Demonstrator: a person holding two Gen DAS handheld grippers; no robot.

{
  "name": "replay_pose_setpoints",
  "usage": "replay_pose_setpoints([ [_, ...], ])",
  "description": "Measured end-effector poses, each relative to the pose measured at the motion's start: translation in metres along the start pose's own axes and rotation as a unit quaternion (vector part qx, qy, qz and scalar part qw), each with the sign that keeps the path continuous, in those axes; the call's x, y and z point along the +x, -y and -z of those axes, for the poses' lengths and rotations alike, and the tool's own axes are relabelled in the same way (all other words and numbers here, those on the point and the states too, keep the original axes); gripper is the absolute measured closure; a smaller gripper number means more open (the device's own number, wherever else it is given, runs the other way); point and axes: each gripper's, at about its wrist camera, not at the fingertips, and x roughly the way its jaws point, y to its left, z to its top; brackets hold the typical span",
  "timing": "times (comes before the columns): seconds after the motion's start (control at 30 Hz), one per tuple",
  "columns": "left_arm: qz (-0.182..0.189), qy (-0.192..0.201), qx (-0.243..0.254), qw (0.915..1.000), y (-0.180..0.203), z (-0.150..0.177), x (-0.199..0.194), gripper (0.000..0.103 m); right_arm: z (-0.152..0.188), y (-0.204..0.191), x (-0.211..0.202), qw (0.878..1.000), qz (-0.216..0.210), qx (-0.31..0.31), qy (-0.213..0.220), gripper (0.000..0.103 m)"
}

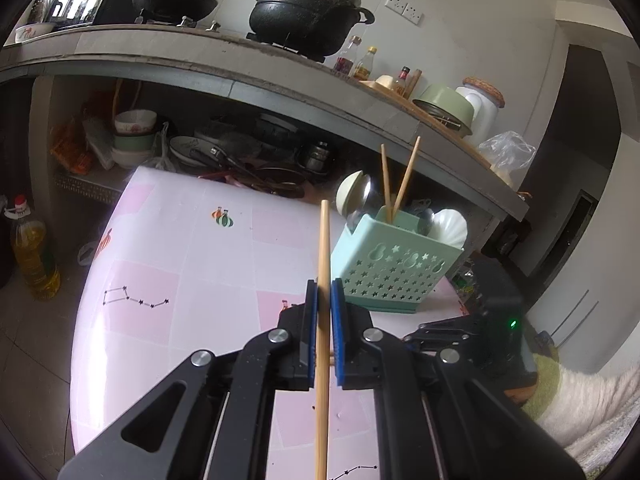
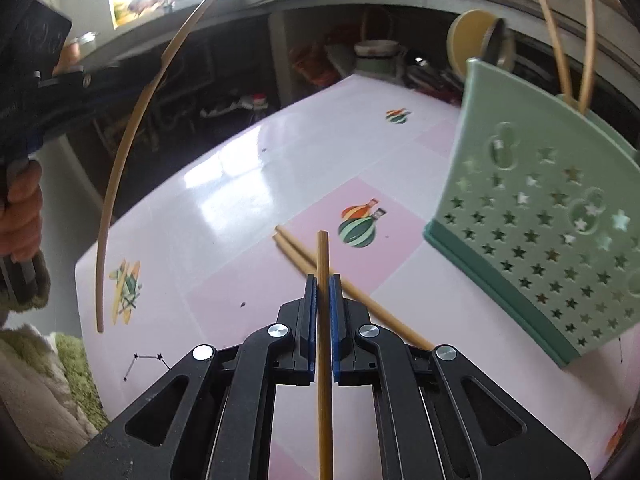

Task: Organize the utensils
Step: 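Carry both held chopsticks above the green holder with both tools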

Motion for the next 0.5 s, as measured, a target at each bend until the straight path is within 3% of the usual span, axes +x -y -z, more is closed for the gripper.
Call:
replay_pose_setpoints([
  [0.17,0.015,0.012,0.018,0.9996,0.015,-0.015,0.002,0.097,0.007,0.03,-0.05,0.991,0.013,0.105,0.081,0.099],
  [0.33,0.041,0.029,0.034,0.9981,0.032,-0.035,0.007,0.097,0.024,0.053,-0.098,0.967,0.024,0.198,0.158,0.099],
  [0.5,0.083,0.058,0.048,0.9937,0.053,-0.071,0.015,0.097,0.042,0.061,-0.131,0.946,0.036,0.248,0.207,0.099],
])
